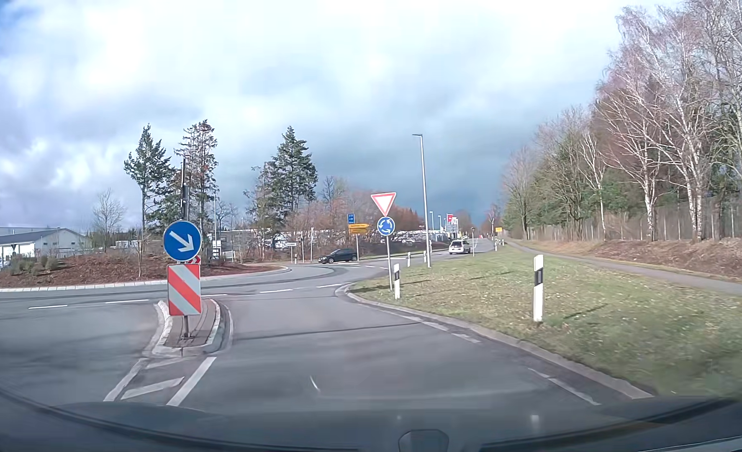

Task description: Follow the waypoints while adhering to traffic rules and regulations

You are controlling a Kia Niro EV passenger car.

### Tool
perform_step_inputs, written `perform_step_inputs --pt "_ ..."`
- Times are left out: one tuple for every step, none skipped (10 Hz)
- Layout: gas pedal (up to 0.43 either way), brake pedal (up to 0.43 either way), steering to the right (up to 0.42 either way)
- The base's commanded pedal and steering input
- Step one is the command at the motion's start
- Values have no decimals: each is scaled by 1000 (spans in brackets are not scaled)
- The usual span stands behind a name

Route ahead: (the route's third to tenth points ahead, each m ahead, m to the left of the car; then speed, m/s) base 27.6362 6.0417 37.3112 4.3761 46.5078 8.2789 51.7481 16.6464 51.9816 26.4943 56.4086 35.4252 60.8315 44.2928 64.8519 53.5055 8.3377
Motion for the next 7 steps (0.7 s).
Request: perform_step_inputs --pt "0 0 -84" --pt "0 0 -84" --pt "0 49 -84" --pt "0 146 -85" --pt "0 183 -89" --pt "0 213 -91" --pt "0 220 -97"
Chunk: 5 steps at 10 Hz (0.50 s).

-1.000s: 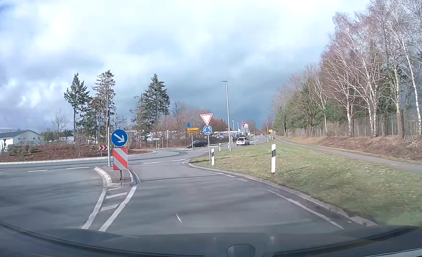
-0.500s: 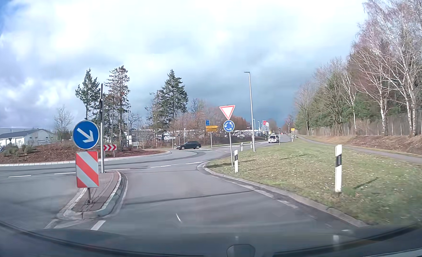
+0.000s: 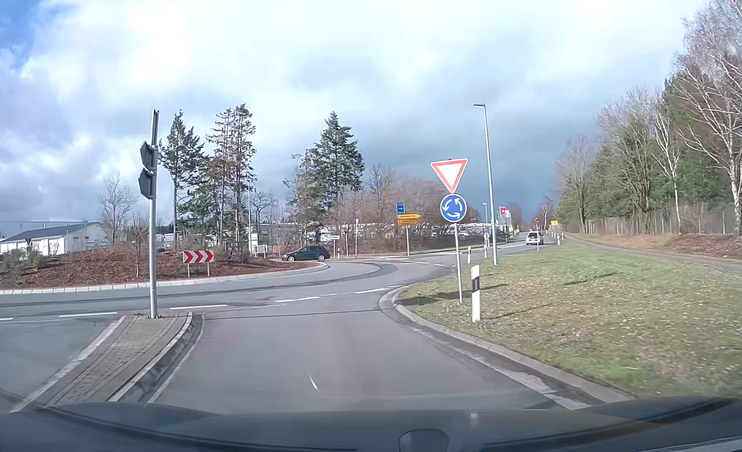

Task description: Follow the waypoints while adhering to traffic rules and regulations

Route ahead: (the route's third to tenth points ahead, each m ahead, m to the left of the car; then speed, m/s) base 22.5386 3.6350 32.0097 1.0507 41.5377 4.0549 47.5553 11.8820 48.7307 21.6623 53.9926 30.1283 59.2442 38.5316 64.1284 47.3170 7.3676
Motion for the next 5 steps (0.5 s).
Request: perform_step_inputs --pt "0 232 -107" --pt "0 244 -111" --pt "0 250 -107" --pt "0 244 -101" --pt "0 250 -96"
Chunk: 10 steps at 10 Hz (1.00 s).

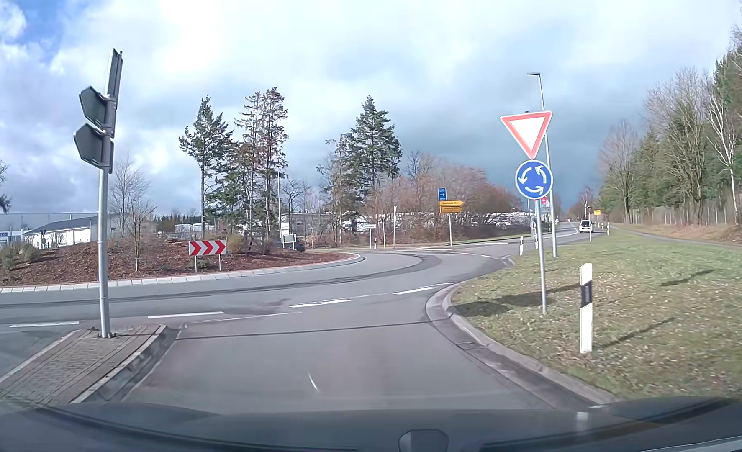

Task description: Follow the waypoints while adhering to traffic rules and regulations

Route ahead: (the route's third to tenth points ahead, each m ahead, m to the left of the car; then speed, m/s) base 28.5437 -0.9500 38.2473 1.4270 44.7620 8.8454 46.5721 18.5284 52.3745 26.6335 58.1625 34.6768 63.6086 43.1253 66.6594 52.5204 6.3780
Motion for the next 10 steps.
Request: perform_step_inputs --pt "0 256 -96" --pt "0 268 -96" --pt "0 280 -96" --pt "0 280 -96" --pt "0 299 -95" --pt "0 305 -91" --pt "0 293 -80" --pt "0 0 -65" --pt "0 0 -52" --pt "150 0 -38"
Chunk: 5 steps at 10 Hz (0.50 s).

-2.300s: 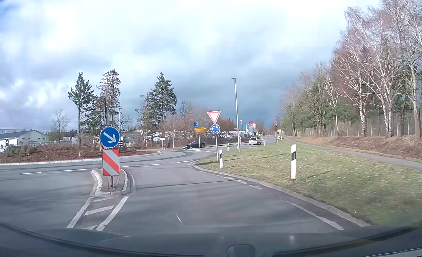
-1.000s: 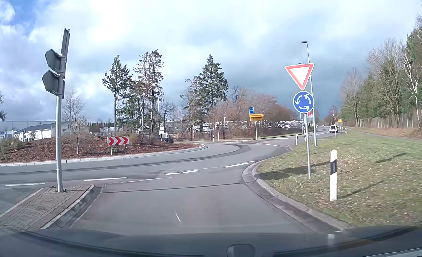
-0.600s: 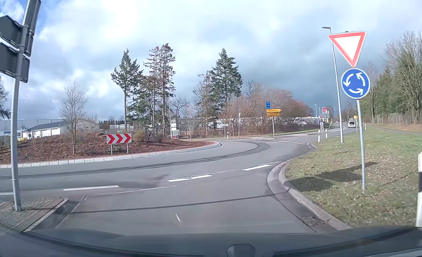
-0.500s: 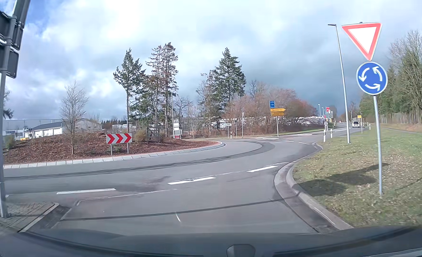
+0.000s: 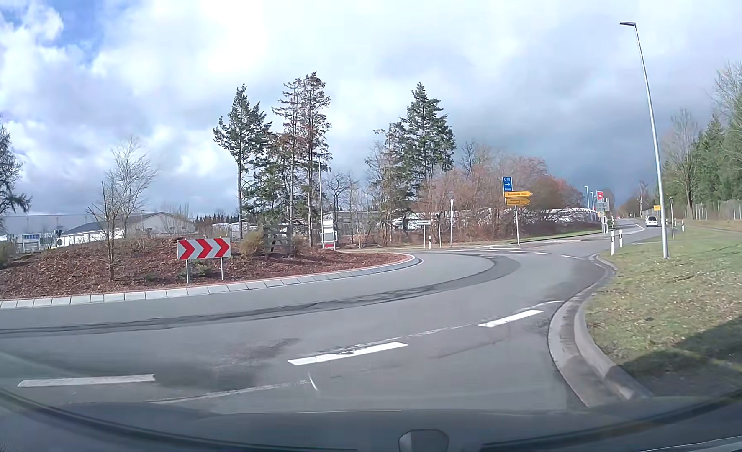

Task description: Follow the waypoints while adhering to traffic rules and regulations

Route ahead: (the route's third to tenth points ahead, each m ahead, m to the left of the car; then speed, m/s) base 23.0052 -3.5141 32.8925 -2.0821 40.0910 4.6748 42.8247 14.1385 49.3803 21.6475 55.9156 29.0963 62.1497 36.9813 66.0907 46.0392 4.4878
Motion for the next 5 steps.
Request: perform_step_inputs --pt "339 0 -24" --pt "339 0 -15" --pt "339 0 -7" --pt "350 0 3" --pt "350 0 12"
